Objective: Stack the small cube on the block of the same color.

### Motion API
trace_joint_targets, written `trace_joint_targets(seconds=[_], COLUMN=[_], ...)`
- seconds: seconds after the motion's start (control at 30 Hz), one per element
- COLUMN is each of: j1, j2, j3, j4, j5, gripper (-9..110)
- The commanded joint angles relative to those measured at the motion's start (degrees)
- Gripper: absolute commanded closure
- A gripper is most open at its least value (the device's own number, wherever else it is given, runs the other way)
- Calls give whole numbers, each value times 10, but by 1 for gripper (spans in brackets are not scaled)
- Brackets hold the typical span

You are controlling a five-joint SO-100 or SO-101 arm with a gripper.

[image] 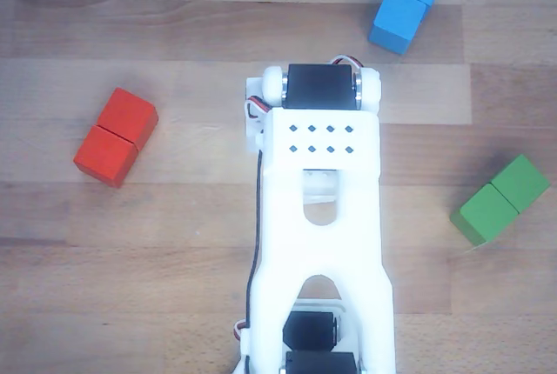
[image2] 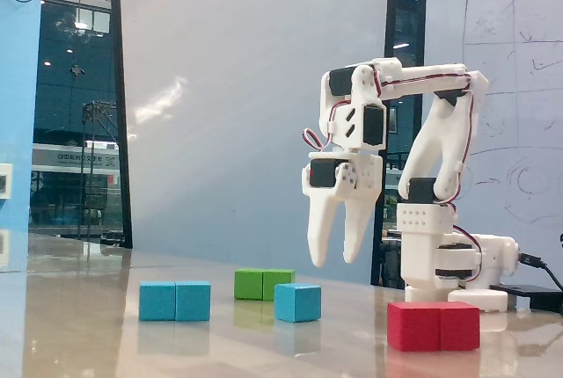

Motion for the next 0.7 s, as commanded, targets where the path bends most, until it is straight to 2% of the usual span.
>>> trace_joint_targets(seconds=[0.0,0.37,0.67], j1=[5,54,54], j2=[-2,-59,-153], j3=[-53,-62,-172], j4=[0,-4,-4], j5=[3,4,4], gripper=[70,68,68])
